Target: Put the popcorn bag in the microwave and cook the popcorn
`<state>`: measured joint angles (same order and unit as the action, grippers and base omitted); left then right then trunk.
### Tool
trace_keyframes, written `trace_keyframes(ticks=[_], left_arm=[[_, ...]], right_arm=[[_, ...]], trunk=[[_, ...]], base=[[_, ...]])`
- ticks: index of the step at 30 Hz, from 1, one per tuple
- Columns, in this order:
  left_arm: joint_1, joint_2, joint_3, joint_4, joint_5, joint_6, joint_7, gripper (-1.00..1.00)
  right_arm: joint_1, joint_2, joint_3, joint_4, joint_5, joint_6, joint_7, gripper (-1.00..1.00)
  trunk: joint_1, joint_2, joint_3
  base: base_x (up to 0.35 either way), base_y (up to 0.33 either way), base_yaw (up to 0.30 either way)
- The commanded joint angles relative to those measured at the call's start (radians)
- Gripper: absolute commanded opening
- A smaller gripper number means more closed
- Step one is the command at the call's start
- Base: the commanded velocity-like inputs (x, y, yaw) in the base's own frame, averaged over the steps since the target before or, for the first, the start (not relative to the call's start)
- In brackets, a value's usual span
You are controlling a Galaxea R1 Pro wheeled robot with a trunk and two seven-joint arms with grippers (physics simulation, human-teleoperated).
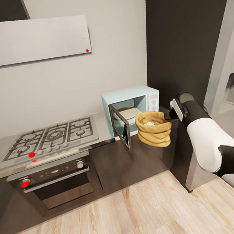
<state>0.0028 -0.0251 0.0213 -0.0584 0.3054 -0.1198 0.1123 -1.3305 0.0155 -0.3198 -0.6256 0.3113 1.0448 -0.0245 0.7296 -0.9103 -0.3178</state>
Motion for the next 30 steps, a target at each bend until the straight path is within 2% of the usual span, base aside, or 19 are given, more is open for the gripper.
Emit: trace_keyframes(ticks=[1,18,30], left_arm=[[0.000,0.000,0.001,-0.001,0.003,-0.001,0.002,1.00],[0.000,0.001,0.000,-0.001,0.001,-0.001,0.001,1.00],[0.000,0.001,0.000,-0.001,0.001,-0.001,0.001,1.00]], right_arm=[[-0.001,0.001,-0.006,-0.002,0.000,0.002,-0.003,-1.00],[-0.001,0.004,-0.007,-0.032,0.000,0.002,-0.003,-1.00],[-0.001,0.004,-0.006,-0.032,0.000,0.002,-0.003,-1.00]], trunk=[[0.000,-0.001,-0.001],[0.000,-0.001,-0.001],[0.000,-0.001,-0.001]], base=[[0.134,-0.031,0.000],[0.210,-0.061,0.000],[0.278,0.162,0.000]])
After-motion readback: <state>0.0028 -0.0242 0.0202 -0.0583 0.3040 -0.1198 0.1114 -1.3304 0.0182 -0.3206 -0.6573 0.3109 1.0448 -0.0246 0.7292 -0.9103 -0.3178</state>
